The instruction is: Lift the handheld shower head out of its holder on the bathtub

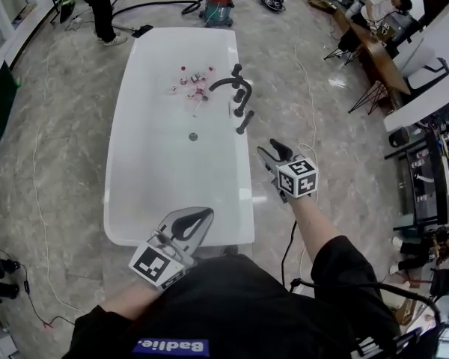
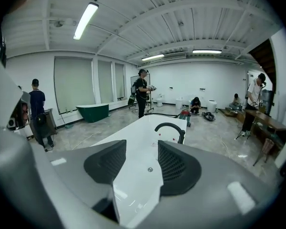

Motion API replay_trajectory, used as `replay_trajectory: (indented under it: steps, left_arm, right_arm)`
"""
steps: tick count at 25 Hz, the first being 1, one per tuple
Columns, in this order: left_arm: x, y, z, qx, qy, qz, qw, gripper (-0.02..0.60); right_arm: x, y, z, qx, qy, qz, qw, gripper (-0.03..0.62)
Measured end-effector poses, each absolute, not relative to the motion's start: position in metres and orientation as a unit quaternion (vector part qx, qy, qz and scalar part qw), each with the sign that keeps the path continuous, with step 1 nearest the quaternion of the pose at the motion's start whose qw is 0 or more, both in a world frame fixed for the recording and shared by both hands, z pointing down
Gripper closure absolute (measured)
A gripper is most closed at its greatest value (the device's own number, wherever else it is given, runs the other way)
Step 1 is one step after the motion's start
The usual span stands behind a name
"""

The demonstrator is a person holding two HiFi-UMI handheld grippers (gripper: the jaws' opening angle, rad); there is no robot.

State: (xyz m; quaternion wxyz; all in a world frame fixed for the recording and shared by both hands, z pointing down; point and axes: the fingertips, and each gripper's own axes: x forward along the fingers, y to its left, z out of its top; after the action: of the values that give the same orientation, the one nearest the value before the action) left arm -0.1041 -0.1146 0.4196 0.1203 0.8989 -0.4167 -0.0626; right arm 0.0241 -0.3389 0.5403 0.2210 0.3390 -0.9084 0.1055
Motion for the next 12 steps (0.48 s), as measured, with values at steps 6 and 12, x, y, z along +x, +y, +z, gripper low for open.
replay_trajectory:
  steps: [6, 12]
  left_arm:
    - [-0.111, -0.12, 0.43, 0.901, -0.414, -0.054, 0.114, 0.577]
    - [-0.102, -0.138, 0.442, 0.885, -0.449, -0.045, 0.113, 0.577]
  right_arm:
    - [0.023, -0.369, 0.566, 0.343, -0.898, 0.107, 0.254, 0.41]
    - [0.026, -0.415, 0.608, 0.329, -0.897, 0.118, 0.272, 0.404]
